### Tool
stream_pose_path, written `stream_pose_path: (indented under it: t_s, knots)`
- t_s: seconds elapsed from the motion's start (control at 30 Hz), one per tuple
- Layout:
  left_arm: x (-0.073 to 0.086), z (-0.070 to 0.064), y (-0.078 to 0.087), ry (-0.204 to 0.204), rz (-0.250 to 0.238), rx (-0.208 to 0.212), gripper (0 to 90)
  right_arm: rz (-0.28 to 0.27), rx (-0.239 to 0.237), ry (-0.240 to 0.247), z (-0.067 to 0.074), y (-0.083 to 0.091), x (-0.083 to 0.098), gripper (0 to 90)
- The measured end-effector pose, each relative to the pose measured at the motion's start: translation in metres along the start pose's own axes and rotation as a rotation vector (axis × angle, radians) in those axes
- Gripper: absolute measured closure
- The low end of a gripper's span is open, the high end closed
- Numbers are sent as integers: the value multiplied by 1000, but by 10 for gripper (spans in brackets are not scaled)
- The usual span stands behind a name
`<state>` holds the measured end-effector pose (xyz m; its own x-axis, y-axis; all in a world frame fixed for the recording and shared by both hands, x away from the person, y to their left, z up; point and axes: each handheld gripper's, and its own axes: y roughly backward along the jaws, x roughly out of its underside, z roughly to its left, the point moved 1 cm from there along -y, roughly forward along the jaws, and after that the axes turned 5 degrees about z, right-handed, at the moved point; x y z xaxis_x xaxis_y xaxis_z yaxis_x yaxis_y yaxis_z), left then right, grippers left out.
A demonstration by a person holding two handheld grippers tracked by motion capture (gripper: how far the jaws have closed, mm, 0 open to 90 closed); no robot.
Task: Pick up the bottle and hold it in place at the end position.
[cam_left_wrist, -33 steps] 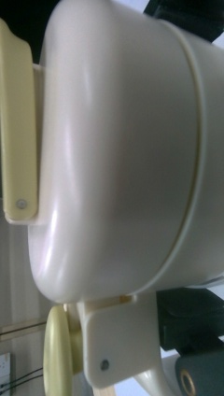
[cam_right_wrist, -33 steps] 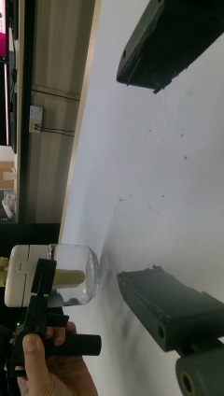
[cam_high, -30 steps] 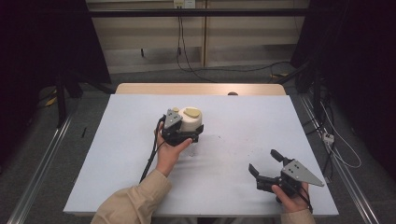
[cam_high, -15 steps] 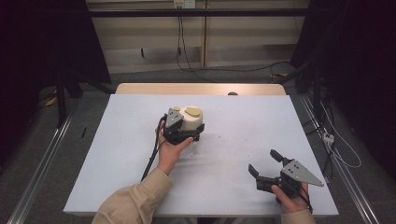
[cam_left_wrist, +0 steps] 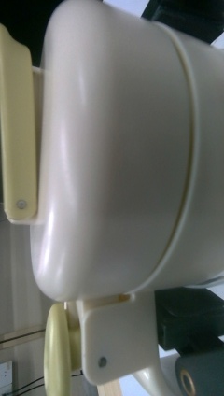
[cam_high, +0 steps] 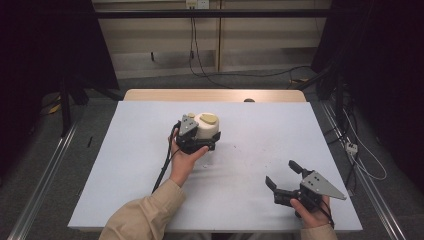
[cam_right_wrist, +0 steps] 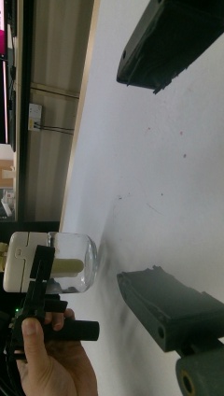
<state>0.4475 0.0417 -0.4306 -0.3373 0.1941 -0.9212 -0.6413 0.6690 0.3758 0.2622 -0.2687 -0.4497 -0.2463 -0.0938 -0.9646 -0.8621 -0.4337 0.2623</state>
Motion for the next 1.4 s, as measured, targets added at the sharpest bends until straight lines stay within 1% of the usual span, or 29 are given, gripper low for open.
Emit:
stream_pose_path:
  t_s: [0.1, 0.3, 0.43, 0.5, 0.57, 0.67, 0.87, 0.93, 1.07, 1.23, 1.4]
  knots:
    - [0, -1, -1, 1, 4, 2, 53, 2, 0, 1, 0, 0, 0, 44]
    - [1, -1, -4, -12, 11, 7, 54, 6, -9, -1, 0, 0, 0, 43]
    - [0, -2, -7, -7, 10, 4, 53, 1, -10, 0, 0, 0, 0, 43]
    - [0, -2, -8, -12, 16, 9, 53, -3, -11, -2, 0, 0, 0, 44]
    - [1, -3, -10, -6, 11, 12, 53, -2, -9, -2, 0, 0, 0, 44]
    - [2, -3, -13, -2, 18, 18, 53, -1, -12, -2, 0, 0, 0, 43]
    - [4, -5, -17, -9, 22, 20, 53, 0, -16, -1, 0, 0, 0, 43]
    - [4, -5, -19, -2, 23, 23, 54, 0, -14, -1, 0, 0, 0, 43]
    - [4, -4, -21, -5, 24, 24, 54, 0, -12, -5, -1, 0, 0, 43]
    - [4, -4, -23, 1, 21, 29, 54, -2, -9, -4, -1, 0, 0, 43]
    - [3, -4, -24, -7, 26, 25, 54, 5, -16, -3, 0, -1, 1, 44]
